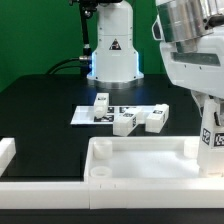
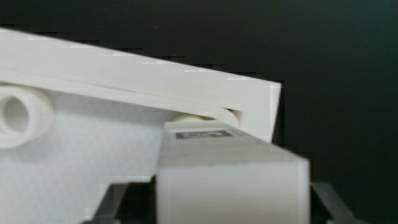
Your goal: Assemble desk
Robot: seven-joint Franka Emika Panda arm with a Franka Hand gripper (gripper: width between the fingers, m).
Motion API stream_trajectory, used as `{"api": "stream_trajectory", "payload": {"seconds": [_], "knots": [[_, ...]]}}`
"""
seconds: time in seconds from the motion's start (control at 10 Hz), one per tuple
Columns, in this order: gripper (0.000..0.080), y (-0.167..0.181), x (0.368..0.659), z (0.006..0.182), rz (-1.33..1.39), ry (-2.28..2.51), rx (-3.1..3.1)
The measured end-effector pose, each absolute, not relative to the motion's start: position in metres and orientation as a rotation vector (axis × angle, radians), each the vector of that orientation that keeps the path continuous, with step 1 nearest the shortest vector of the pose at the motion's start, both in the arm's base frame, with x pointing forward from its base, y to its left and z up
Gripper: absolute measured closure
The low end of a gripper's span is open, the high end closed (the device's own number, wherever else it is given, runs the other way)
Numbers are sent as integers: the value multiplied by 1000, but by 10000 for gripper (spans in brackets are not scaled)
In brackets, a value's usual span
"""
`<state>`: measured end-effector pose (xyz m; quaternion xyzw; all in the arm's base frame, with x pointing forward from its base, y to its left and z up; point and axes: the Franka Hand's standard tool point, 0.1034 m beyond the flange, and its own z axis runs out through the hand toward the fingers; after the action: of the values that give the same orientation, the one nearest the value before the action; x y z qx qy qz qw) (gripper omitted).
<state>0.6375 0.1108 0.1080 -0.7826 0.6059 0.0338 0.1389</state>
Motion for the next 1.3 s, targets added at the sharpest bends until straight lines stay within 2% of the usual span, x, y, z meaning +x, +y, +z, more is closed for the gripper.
{"api": "stream_trajectory", "payload": {"seconds": [0.1, 0.2, 0.3, 0.4, 0.5, 0.6, 0.8, 1.0, 1.1, 1.2, 1.3], "knots": [[333, 112, 636, 108, 70, 1584, -2398], [333, 116, 635, 108, 38, 1359, -2540], [192, 120, 635, 108, 19, 1217, -2611], [192, 118, 635, 108, 4, 1125, -2654], [157, 118, 635, 108, -8, 1040, -2688], [157, 118, 635, 108, -17, 975, -2712], [150, 117, 642, 117, -174, 366, -2937], [150, 123, 640, 118, -158, -112, -3048], [150, 125, 641, 118, -162, -73, -3037], [302, 125, 641, 118, -161, -54, -3036], [302, 123, 641, 118, -162, -59, -3038]]}}
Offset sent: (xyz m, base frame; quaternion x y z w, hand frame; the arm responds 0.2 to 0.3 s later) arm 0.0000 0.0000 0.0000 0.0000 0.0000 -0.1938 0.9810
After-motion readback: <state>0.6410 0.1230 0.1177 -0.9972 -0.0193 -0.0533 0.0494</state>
